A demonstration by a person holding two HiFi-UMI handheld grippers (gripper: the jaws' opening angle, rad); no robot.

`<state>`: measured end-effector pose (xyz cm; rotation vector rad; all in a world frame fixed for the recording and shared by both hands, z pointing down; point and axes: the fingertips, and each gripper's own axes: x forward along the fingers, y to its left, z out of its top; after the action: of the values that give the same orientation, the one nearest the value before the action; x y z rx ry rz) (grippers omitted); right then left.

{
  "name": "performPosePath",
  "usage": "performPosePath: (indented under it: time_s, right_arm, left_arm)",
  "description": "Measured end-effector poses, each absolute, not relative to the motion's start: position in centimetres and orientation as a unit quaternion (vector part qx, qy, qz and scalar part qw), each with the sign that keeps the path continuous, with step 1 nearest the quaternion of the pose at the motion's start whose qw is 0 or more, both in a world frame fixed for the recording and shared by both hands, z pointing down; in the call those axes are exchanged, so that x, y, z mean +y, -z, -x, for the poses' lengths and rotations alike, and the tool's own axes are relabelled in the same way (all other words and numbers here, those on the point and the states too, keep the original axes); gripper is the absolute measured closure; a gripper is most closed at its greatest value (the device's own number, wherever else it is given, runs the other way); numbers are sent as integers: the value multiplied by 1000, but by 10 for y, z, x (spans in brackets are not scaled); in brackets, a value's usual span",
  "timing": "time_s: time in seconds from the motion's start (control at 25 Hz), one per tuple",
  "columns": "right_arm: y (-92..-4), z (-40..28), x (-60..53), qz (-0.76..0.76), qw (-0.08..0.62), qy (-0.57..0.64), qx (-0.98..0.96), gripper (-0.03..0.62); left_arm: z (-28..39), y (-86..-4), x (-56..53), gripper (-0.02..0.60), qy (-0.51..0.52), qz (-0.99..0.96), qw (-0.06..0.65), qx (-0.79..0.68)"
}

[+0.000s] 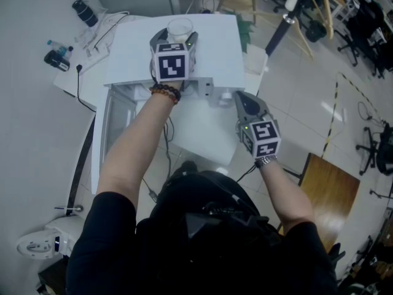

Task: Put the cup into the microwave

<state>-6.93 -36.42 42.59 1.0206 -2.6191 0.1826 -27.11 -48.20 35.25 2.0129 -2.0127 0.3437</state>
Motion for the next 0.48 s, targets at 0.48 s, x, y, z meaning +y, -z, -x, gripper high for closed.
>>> performPosePath:
  time_s: [0.48]
  right_arm:
    - [-425, 66, -355, -359, 161, -63, -917, 592]
  left_arm:
    - [272, -348, -472, 252, -116, -693, 134, -699]
